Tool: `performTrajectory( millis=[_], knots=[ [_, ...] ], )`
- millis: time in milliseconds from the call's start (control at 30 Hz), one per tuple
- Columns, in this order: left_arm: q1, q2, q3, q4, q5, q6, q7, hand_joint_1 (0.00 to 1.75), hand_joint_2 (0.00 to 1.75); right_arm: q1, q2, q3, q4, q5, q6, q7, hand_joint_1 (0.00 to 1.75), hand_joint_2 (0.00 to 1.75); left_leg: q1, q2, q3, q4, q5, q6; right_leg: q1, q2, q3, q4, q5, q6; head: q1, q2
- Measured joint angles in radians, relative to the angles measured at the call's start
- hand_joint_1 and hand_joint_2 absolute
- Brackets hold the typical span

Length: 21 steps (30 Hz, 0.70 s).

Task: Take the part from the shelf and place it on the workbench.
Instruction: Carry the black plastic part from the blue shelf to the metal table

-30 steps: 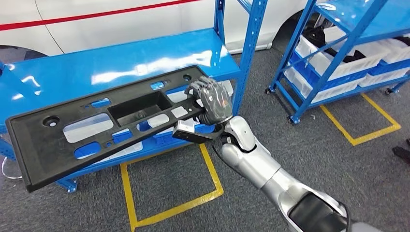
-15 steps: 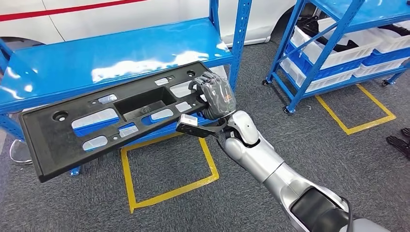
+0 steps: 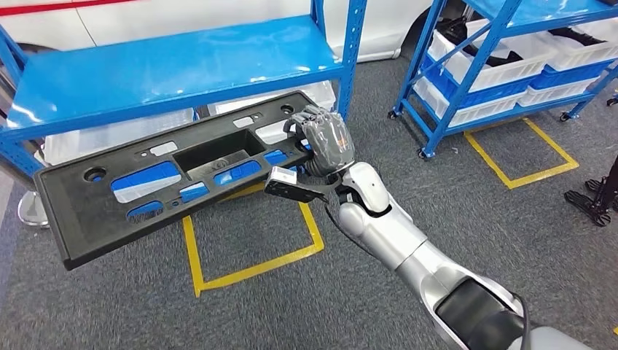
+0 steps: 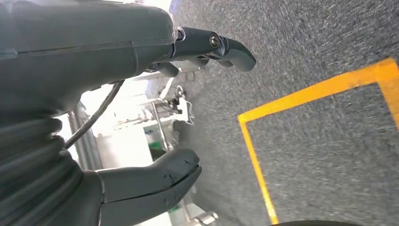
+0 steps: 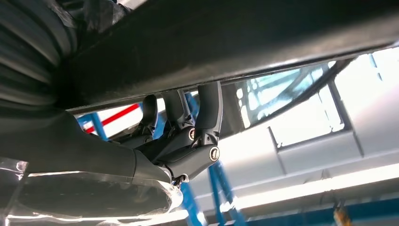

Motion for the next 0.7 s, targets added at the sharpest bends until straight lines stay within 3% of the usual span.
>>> performTrajectory(
  millis=[33, 100, 133, 167, 233, 267, 300, 333, 400, 467, 500, 533, 600, 633, 700],
  knots=[
    [0.000, 0.000, 0.000, 0.000, 0.000, 0.000, 0.000, 0.00, 1.75, -0.003, 0.000, 0.000, 0.001, -0.002, 0.001, 0.000, 1.75, 1.75, -0.001, 0.000, -0.002, -0.002, 0.010, -0.006, 0.004, 0.000, 0.011, -0.025, -0.010, -0.006, 0.000, 0.000],
    [0.003, 0.001, 0.000, 0.001, 0.000, 0.000, 0.000, 0.00, 1.75, -0.005, 0.000, 0.000, 0.004, -0.004, 0.003, 0.000, 1.75, 1.75, 0.001, -0.002, -0.008, -0.006, 0.020, -0.019, 0.002, -0.003, -0.003, -0.030, 0.008, -0.021, 0.000, 0.000],
    [0.004, 0.002, 0.000, 0.001, 0.000, 0.000, 0.000, 0.00, 1.75, -0.006, 0.001, 0.000, 0.006, -0.005, 0.004, 0.000, 1.75, 1.75, 0.002, -0.003, -0.016, 0.006, -0.001, -0.025, 0.001, -0.005, -0.014, -0.032, 0.021, -0.030, -0.001, 0.000],
    [0.006, 0.002, 0.000, 0.002, 0.000, 0.000, 0.001, 0.00, 1.75, -0.007, 0.002, 0.000, 0.008, -0.005, 0.005, 0.000, 1.75, 1.75, 0.003, -0.004, -0.029, 0.036, -0.042, -0.030, -0.002, -0.008, -0.028, -0.034, 0.035, -0.039, -0.001, 0.000],
    [0.007, 0.003, 0.000, 0.002, 0.002, 0.000, 0.001, 0.00, 1.75, -0.007, 0.004, 0.000, 0.010, -0.005, 0.007, 0.000, 1.75, 1.75, 0.005, -0.004, -0.057, 0.149, -0.150, -0.036, -0.001, -0.009, -0.060, -0.033, 0.063, -0.048, -0.002, 0.000],
    [0.007, 0.003, 0.000, 0.002, 0.004, -0.001, 0.001, 0.00, 1.75, -0.005, 0.005, 0.000, 0.010, -0.005, 0.008, 0.000, 1.75, 1.75, 0.005, -0.004, -0.066, 0.213, -0.183, -0.039, 0.000, -0.009, -0.079, -0.032, 0.077, -0.049, -0.002, 0.000],
    [0.007, 0.003, 0.000, 0.002, 0.006, -0.001, 0.001, 0.00, 1.75, -0.004, 0.006, 0.000, 0.011, -0.005, 0.010, 0.000, 1.75, 1.75, 0.005, -0.004, -0.066, 0.260, -0.192, -0.040, 0.001, -0.009, -0.097, -0.030, 0.089, -0.048, -0.002, 0.000],
    [0.006, 0.003, 0.000, 0.002, 0.007, -0.001, 0.001, 0.00, 1.75, -0.003, 0.006, 0.000, 0.011, -0.005, 0.011, 0.000, 1.75, 1.75, 0.005, -0.004, -0.053, 0.281, -0.177, -0.041, 0.002, -0.010, -0.115, -0.027, 0.102, -0.047, -0.002, 0.000],
    [0.005, 0.003, 0.000, 0.002, 0.007, -0.001, 0.001, 0.00, 1.75, -0.002, 0.006, 0.000, 0.011, -0.005, 0.012, 0.000, 1.75, 1.75, 0.005, -0.004, 0.024, 0.223, -0.130, -0.035, 0.002, -0.011, -0.149, -0.020, 0.124, -0.042, -0.002, 0.000],
    [0.003, 0.004, 0.000, 0.002, 0.008, -0.001, 0.001, 0.00, 1.75, -0.002, 0.006, 0.000, 0.010, -0.005, 0.012, 0.000, 1.75, 1.75, 0.000, -0.005, 0.138, 0.076, -0.140, -0.023, 0.003, -0.012, -0.172, -0.014, 0.143, -0.033, -0.002, 0.000],
    [0.003, 0.005, 0.000, 0.002, 0.008, -0.001, 0.001, 0.00, 1.75, -0.002, 0.006, 0.000, 0.010, -0.005, 0.012, 0.000, 1.75, 1.75, -0.003, -0.005, 0.174, 0.019, -0.156, -0.018, 0.003, -0.013, -0.177, -0.015, 0.154, -0.028, -0.002, 0.000],
    [0.002, 0.006, 0.000, 0.002, 0.009, -0.001, 0.001, 0.00, 1.75, -0.002, 0.006, 0.000, 0.010, -0.005, 0.013, 0.001, 1.75, 1.75, -0.006, -0.005, 0.192, -0.017, -0.168, -0.013, 0.003, -0.014, -0.179, -0.018, 0.165, -0.022, -0.002, 0.000],
    [0.002, 0.006, 0.000, 0.002, 0.009, -0.001, 0.001, 0.00, 1.75, -0.001, 0.006, 0.000, 0.011, -0.005, 0.013, 0.000, 1.75, 1.75, -0.005, -0.003, 0.183, -0.033, -0.152, -0.002, 0.001, -0.013, -0.182, -0.028, 0.181, -0.009, -0.002, 0.000],
    [0.001, 0.006, 0.000, 0.002, 0.009, -0.001, 0.001, 0.00, 1.75, 0.000, 0.006, 0.000, 0.011, -0.005, 0.014, 0.000, 1.75, 1.75, -0.003, -0.001, 0.176, -0.037, -0.138, 0.007, 0.000, -0.010, -0.188, -0.021, 0.165, -0.004, -0.001, 0.000],
    [0.001, 0.005, 0.000, 0.002, 0.010, -0.001, 0.002, 0.00, 1.75, 0.000, 0.006, 0.000, 0.012, -0.005, 0.015, 0.000, 1.75, 1.75, 0.002, 0.004, 0.155, -0.043, -0.110, 0.021, -0.002, -0.004, -0.211, 0.050, 0.077, 0.002, 0.000, 0.000]
  ],
)
